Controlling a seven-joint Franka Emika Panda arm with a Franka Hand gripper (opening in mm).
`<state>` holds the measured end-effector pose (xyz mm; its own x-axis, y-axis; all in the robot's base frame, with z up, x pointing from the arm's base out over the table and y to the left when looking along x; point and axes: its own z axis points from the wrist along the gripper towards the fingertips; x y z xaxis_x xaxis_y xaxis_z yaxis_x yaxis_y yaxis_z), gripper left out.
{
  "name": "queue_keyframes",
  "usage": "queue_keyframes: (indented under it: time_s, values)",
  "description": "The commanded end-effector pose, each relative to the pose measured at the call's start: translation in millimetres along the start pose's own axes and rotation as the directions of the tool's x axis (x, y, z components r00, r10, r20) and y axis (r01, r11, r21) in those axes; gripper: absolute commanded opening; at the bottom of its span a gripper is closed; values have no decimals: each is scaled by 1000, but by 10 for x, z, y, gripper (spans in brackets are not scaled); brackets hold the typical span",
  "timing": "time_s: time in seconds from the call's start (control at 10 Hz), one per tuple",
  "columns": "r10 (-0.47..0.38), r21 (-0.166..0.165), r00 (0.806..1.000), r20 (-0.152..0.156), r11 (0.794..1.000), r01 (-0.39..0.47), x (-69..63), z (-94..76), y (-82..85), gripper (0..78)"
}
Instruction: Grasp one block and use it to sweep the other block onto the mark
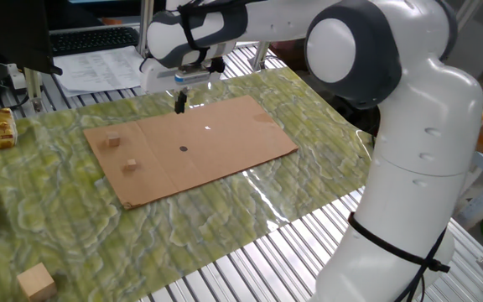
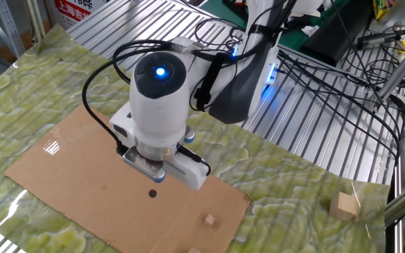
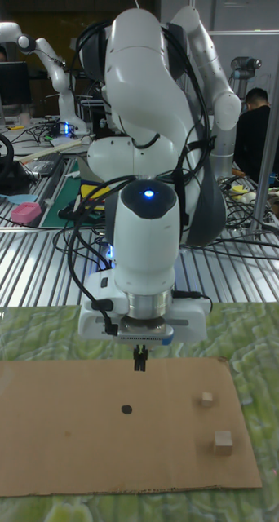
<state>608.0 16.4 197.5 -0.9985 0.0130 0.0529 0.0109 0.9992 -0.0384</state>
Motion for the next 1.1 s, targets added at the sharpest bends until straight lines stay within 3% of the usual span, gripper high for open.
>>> queue_keyframes:
  time_s: [0.1, 0.2, 0.3, 0.4, 0.6, 0.9, 1.1]
  values:
    - [-5, -43, 998, 63, 999, 8, -53, 59, 36, 0]
    - [-5, -57, 998, 69, 998, 9, -97, 133, 73, 0]
    - [-8, -139, 997, 72, 990, 18, -256, 411, 220, 0]
    - [-20, -115, 997, 74, 993, 28, -298, 468, 276, 0]
    - [-29, -70, 998, 60, 997, 33, -334, 392, 380, 0]
    - [-2, -64, 999, 53, 998, 6, -344, 386, 542, 0]
    - [23, -53, 997, 69, 998, -19, -323, 490, 713, 0]
